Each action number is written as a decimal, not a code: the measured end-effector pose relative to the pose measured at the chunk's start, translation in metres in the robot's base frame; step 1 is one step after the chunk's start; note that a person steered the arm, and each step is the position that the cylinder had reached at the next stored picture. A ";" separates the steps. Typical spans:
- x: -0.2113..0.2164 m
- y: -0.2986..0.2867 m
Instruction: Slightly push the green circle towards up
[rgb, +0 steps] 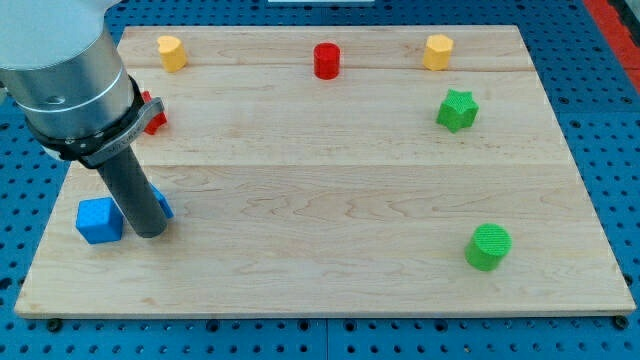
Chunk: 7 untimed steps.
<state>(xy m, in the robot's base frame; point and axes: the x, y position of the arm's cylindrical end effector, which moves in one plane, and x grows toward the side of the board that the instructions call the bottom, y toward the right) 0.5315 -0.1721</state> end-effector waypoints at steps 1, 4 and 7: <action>0.006 0.102; 0.078 0.273; 0.034 0.339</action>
<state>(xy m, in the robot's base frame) 0.5651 0.1670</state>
